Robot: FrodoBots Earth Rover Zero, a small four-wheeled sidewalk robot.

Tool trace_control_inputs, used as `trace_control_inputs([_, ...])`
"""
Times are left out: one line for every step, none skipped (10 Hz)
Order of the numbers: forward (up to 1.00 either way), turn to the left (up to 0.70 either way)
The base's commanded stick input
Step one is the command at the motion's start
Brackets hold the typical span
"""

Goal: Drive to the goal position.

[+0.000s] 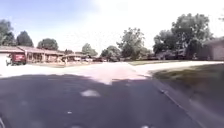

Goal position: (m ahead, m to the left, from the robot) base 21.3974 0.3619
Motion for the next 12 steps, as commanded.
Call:
trace_control_inputs([0.7, 0.03])
trace_control_inputs([0.7, 0.03])
trace_control_inputs([0.7, 0.03])
trace_control_inputs([0.7, 0.03])
trace_control_inputs([0.7, 0.03])
trace_control_inputs([0.7, 0.03])
trace_control_inputs([0.7, 0.03])
trace_control_inputs([0.7, 0.03])
trace_control_inputs([0.7, 0.03])
trace_control_inputs([0.7, 0.03])
trace_control_inputs([0.7, 0.03])
trace_control_inputs([0.7, 0.03])
